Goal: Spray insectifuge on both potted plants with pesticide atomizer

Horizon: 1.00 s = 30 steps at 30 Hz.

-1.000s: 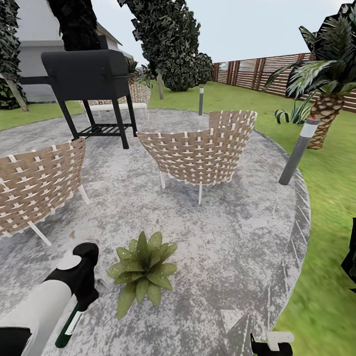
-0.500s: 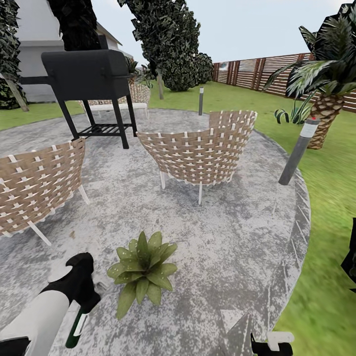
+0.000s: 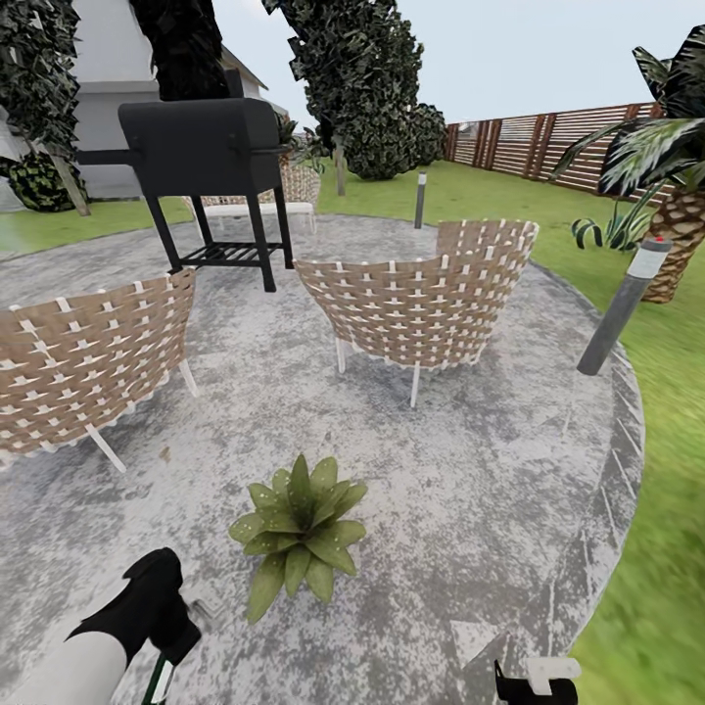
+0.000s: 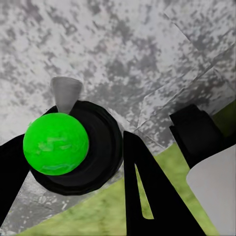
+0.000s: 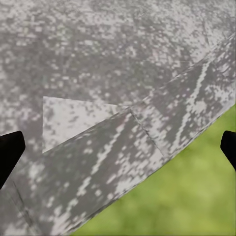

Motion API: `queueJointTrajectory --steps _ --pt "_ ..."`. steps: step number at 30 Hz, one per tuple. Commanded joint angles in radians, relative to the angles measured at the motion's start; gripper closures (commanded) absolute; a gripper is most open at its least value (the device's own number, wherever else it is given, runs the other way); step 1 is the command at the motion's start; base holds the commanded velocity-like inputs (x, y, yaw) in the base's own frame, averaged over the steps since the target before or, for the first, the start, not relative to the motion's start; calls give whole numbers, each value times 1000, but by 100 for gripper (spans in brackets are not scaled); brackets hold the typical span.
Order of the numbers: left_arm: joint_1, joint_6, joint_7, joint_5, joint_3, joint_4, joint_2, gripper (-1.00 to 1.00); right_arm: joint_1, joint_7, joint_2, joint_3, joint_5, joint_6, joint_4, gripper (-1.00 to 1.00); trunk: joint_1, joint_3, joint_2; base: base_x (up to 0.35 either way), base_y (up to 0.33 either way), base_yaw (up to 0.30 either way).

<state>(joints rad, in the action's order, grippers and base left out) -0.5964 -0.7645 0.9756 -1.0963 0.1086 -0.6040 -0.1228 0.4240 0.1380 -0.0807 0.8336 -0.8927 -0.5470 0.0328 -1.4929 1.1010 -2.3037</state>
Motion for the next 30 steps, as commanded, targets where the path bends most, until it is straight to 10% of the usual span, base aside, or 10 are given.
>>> queueJointTrajectory --steps 1,24,30 --pt "-2 -3 5 -7 3 -2 2 100 1 8 0 4 -11 -2 -2 -100 0 1 0 0 0 11" --pt "-4 1 -50 3 8 -4 14 100 0 6 0 4 -12 -2 -3 -100 0 1 0 -28 -93 92" --pt "-3 3 -96 117 8 -5 17 100 0 8 -3 4 -11 -2 -2 -100 0 1 0 0 0 1"
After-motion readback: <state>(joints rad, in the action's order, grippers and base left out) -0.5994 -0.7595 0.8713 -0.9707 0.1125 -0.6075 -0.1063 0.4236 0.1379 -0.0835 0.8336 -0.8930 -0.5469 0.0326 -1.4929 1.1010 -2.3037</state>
